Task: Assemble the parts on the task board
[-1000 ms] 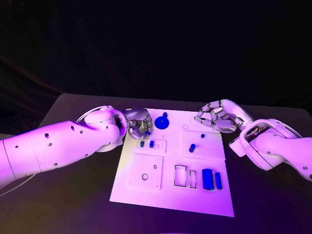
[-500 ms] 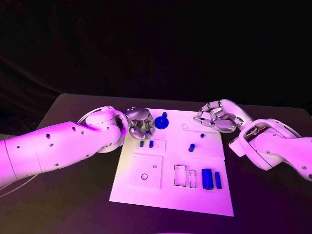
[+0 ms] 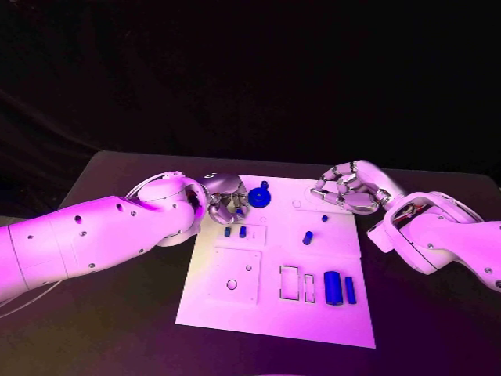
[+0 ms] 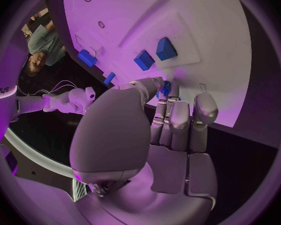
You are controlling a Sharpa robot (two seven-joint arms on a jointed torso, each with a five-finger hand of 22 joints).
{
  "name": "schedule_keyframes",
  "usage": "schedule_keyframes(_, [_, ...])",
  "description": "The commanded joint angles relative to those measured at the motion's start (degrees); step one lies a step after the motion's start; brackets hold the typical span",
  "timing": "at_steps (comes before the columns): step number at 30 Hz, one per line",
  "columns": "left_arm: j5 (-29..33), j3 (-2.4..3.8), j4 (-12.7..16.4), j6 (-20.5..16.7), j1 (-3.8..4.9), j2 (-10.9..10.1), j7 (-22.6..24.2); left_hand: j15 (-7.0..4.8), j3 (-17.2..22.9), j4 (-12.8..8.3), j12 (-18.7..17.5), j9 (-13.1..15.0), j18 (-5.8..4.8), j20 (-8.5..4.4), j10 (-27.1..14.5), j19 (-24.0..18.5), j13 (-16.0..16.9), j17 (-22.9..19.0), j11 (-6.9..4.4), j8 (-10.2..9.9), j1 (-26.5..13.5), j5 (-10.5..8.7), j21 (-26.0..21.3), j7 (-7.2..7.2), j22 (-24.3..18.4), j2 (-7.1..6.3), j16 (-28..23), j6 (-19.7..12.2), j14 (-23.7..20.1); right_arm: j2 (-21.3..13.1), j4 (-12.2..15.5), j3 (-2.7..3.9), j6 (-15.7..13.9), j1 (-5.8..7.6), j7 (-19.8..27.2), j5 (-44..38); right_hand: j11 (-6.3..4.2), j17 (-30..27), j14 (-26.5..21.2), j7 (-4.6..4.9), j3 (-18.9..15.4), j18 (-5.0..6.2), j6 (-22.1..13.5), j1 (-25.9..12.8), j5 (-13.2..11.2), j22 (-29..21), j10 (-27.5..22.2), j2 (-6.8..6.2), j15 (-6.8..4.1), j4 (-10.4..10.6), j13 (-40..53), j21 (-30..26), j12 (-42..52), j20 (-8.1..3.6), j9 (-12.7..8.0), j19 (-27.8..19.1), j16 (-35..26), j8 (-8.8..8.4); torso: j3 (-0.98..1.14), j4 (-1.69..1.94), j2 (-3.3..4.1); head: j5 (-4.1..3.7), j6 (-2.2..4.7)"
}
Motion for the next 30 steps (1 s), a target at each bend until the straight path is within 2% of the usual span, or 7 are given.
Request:
schedule_keyframes(1, [0.6,-0.05,0.2,1.4,-0.07,0.3,0.4,0.09,-0.2,-0.3,-0.1,0.0,-0.64,0.13,0.4,0.4,0.0,0.1,0.02,-0.4,-0.2,-0.27,0.2,-0.08,0.0,0.35,0.1,0.3,0.2,0.0,0.0,0.00,0.3,-0.07,0.4,-0.4,-0.05,6.9,3.9,-0.03,-0.1,0.42,-0.2,-0.5,0.3,9.1,-0.2,-0.14,-0.33,0.0,-0.1,-0.4,0.0,-0.22,0.1,0.0,-0.4,0.20,0.05,-0.01,-0.01,0.06,-0.02])
schedule_keyframes(15, [0.8,-0.06,0.0,3.2,-0.06,0.4,-0.6,0.22,-0.7,-0.1,-0.5,-0.1,-0.55,0.15,0.1,0.0,0.0,-0.2,0.16,-0.8,-0.9,-0.44,-0.1,-0.04,-0.4,0.12,0.1,0.0,0.0,-0.1,0.1,0.00,0.4,-0.07,0.4,-0.4,-0.05,6.9,3.9,-0.03,-0.1,0.42,-0.2,-0.5,0.3,9.1,-0.2,-0.14,-0.33,0.0,-0.1,-0.4,0.0,-0.22,0.1,0.0,-0.4,0.20,0.04,-0.04,0.01,0.09,0.01])
schedule_keyframes(30, [0.8,-0.09,0.0,2.9,-0.06,0.4,-0.7,0.33,-0.9,-0.1,-1.1,-0.3,-0.42,0.22,-0.5,-0.6,-0.1,-0.9,0.28,-1.3,-1.2,-0.41,-0.5,-0.03,-0.9,-0.08,-0.1,-0.4,-0.4,0.0,0.0,0.00,0.4,-0.07,0.4,-0.4,-0.11,6.9,3.9,-0.08,0.0,0.45,-0.2,-0.6,0.3,9.0,0.0,-0.13,-0.39,0.0,-0.2,-0.6,-0.1,-0.26,0.2,0.0,-0.5,0.26,0.00,-0.03,0.05,0.06,0.02])
